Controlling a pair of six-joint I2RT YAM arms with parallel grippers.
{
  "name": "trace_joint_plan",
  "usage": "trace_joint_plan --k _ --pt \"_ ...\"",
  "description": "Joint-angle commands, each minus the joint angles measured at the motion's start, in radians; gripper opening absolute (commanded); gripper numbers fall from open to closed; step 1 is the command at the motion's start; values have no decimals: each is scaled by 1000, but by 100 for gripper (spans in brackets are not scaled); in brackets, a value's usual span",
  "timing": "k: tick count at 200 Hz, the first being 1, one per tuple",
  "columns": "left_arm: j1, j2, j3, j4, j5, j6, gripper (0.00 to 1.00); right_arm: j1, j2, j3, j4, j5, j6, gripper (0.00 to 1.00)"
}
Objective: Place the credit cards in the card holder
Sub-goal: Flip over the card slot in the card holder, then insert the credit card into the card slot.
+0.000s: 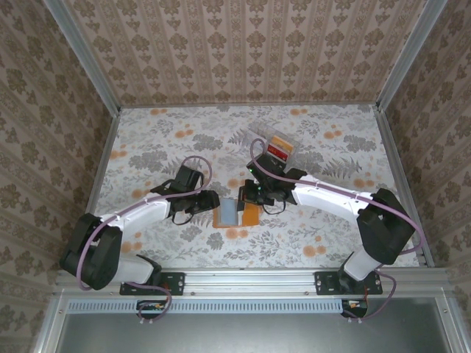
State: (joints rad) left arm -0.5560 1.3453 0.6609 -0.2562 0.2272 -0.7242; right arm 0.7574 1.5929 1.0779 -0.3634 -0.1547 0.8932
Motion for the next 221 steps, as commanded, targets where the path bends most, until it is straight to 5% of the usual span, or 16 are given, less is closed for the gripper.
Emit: trace_joint_plan --k 1,107,136,175,221 --pt "-8 -3 -1 9 25 16 50 4 16 -24 50 -44 9 0" --pt "-31 97 35 33 64 43 51 -30 73 -118 186 -137 41 0" --pt "-38 157 45 26 70 37 48 -58 52 -180 270 -206 43 0" --pt "-47 196 58 2 48 36 31 -83 76 -232 344 -266 44 0" --pt "-57 204 65 -18 28 34 30 -85 132 -250 401 -323 27 0"
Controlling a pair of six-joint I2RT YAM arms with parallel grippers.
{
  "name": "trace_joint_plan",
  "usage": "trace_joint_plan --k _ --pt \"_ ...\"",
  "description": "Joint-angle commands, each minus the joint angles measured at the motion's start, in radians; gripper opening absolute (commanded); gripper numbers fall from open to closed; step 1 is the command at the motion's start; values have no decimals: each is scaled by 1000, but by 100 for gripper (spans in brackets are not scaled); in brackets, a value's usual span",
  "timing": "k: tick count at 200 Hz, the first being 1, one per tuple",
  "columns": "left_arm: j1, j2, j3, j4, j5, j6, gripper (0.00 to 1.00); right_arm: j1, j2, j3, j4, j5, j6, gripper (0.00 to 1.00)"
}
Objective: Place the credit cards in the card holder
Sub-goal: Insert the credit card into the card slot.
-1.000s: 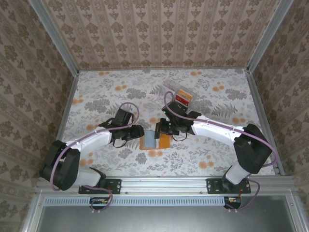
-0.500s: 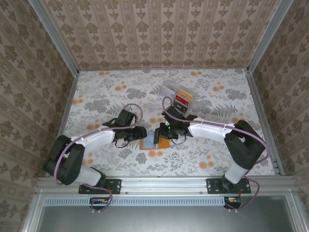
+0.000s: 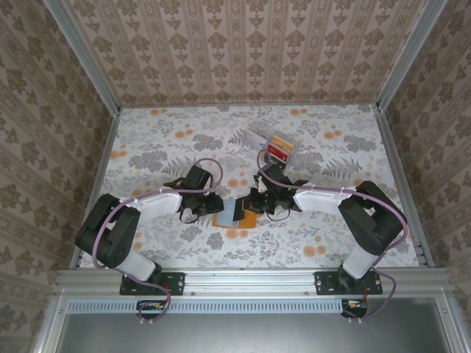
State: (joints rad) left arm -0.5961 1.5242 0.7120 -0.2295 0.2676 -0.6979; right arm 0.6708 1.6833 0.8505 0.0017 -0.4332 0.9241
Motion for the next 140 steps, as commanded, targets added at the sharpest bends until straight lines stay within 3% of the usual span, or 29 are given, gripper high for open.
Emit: trace_joint_plan --k 1,41,83,109,140 --pt "-17 25 14 -45 -14 9 30 2 44 -24 36 -43 -3 0" --pt "-29 25 14 -47 -30 -8 30 4 78 -60 133 -73 56 0" --pt "-33 16 12 -63 -48 -27 29 15 51 -91 147 -21 129 0" --pt "-32 4 3 -57 -53 -34 29 35 60 -71 136 -55 115 0" --pt "-33 -10 1 -69 -71 -38 28 35 13 -93 41 31 130 0"
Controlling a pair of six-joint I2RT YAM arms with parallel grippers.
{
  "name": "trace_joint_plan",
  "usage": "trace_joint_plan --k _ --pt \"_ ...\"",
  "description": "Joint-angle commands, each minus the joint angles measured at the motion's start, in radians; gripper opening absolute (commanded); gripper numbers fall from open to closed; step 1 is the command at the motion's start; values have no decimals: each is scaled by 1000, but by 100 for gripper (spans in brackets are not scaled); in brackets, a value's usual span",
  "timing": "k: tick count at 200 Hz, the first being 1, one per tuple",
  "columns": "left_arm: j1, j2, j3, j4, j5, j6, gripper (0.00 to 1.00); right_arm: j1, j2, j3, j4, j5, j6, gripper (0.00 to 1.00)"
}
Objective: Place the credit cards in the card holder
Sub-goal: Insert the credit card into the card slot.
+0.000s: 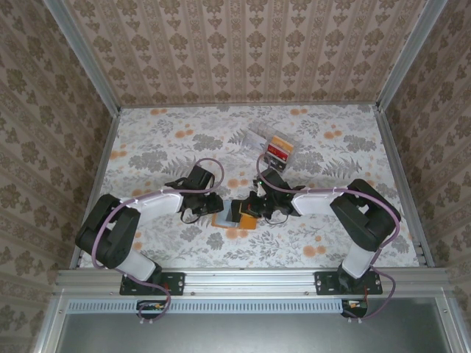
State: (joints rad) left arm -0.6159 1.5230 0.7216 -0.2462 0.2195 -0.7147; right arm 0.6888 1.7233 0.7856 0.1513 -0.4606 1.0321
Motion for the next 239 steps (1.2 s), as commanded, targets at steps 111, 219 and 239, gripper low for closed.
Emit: trace_joint_plan --k 111,219,239 --pt "-14 -11 -9 -49 -23 -30 27 28 -78 -68 -116 60 88 0" --pt "-16 -30 -21 -27 -8 -35 28 59 41 -20 36 27 103 0" --pt "-16 -30 -22 -25 -9 -35 28 59 65 0 43 20 107 0"
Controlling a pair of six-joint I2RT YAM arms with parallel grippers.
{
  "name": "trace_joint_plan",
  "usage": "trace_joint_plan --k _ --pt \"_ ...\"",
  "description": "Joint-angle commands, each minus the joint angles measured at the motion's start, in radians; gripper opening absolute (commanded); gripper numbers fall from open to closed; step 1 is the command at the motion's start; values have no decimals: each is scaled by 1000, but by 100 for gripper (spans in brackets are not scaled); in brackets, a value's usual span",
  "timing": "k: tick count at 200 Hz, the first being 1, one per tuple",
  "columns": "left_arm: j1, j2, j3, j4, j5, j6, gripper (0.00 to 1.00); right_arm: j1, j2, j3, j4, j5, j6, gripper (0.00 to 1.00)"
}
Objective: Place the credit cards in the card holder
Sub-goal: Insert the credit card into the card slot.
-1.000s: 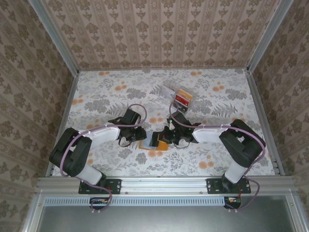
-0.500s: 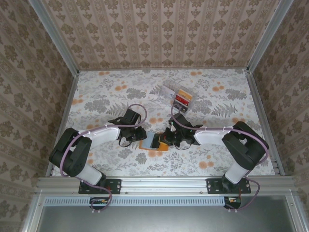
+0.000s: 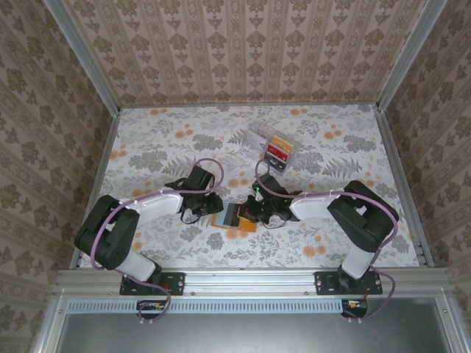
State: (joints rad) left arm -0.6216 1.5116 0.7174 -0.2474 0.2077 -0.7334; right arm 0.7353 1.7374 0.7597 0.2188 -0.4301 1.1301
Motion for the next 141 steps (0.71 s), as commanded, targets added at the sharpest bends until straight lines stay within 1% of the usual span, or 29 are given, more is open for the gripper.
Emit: trace_joint_plan --k 1,50,84,101,114,141 --pt "-10 -19 -18 -24 3 -16 28 13 53 28 -23 -11 9 0" --pt "-10 -28 -17 -26 1 -16 31 21 89 88 -45 -18 -5 3" --pt "-10 -28 -15 -24 0 -14 32 22 107 120 -44 -43 -21 7" --pt "-10 -28 -15 -23 -3 -15 33 22 88 139 -110 -25 -49 12" --pt "-10 -32 -16 -24 -8 -18 33 21 64 151 -171 5 -75 19" --pt "-9 -32 -18 -25 -15 -17 33 21 26 168 -274 49 -113 24"
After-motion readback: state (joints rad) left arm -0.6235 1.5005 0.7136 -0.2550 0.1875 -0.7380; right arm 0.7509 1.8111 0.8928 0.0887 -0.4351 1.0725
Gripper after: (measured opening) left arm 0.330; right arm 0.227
